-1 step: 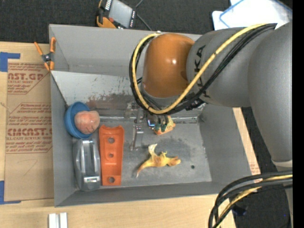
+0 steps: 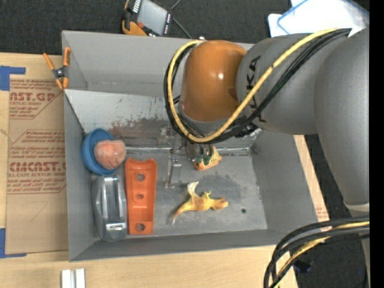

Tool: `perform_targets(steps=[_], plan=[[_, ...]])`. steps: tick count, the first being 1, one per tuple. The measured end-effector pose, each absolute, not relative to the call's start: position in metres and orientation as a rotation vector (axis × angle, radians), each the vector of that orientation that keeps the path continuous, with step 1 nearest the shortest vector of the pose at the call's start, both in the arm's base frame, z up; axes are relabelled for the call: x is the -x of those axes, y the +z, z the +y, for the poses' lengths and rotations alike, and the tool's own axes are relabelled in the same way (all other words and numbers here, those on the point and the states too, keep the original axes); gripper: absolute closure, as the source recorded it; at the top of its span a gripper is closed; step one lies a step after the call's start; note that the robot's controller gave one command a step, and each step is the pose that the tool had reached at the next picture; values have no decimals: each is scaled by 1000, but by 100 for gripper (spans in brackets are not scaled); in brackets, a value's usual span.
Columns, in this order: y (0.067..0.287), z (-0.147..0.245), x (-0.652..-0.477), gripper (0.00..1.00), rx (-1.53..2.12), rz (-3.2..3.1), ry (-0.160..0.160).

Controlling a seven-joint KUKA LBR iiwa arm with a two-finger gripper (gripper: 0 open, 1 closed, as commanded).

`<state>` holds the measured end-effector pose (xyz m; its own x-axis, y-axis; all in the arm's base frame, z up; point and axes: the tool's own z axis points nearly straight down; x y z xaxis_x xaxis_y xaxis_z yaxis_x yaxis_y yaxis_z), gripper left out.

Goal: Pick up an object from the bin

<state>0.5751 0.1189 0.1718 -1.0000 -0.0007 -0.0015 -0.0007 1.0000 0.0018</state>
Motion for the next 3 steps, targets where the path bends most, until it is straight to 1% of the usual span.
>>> perform_targets(steps=[1, 2, 3], plan=[[69, 154, -588, 0, 863, 3017, 6], [145, 158, -592, 0, 772, 3034, 3], [77, 155, -587, 0, 844, 3028, 10]])
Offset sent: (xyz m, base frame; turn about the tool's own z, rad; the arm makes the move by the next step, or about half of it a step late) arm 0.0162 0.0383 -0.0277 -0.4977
